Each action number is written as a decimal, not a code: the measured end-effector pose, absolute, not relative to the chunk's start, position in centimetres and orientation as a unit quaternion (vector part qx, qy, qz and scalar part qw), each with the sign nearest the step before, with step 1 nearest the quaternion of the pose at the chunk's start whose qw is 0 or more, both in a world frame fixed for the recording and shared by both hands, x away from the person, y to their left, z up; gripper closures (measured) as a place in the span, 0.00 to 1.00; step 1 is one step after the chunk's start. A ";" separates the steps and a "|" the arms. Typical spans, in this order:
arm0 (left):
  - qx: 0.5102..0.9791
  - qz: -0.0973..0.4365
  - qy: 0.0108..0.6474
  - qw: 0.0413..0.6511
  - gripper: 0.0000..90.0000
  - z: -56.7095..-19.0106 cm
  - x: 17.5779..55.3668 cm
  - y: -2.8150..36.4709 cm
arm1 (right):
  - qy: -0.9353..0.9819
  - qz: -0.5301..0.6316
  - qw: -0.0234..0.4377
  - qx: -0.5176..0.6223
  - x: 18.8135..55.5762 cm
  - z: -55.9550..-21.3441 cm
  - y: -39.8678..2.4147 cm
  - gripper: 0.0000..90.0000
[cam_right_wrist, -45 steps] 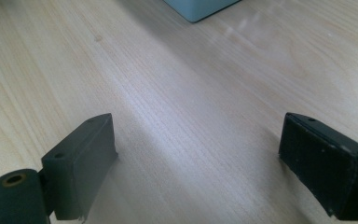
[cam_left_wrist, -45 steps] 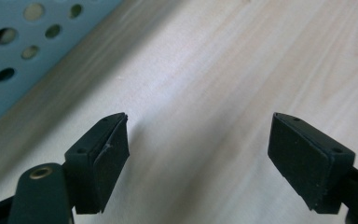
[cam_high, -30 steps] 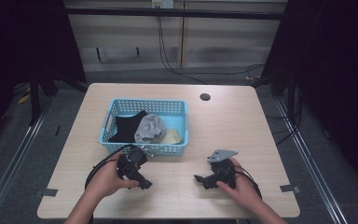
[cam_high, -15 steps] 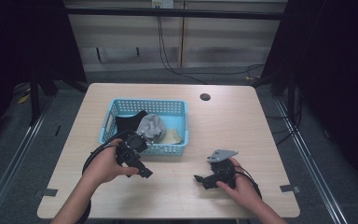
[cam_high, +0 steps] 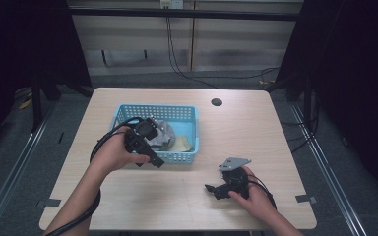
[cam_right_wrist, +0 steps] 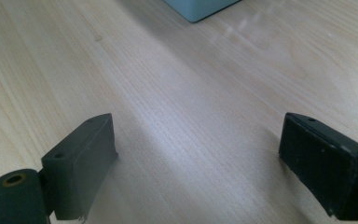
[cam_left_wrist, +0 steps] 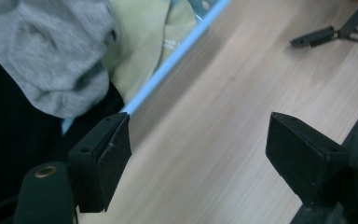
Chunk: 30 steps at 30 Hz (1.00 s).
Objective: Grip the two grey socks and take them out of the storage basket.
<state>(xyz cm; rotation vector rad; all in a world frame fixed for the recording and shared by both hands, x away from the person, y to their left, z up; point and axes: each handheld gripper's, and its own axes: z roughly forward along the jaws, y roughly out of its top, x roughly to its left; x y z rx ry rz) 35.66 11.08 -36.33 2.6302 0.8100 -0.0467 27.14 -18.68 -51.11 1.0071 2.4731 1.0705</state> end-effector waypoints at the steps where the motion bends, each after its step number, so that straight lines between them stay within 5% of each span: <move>1: 0.937 -0.017 0.293 0.193 0.24 -36.2 35.9 11.0 | 0.852 0.369 0.132 0.347 27.1 -51.1 -18.7 0.12; 30: 0.897 0.021 0.397 0.191 0.25 -40.2 43.8 8.7 | 0.852 0.369 0.135 0.346 27.2 -51.1 -18.7 0.12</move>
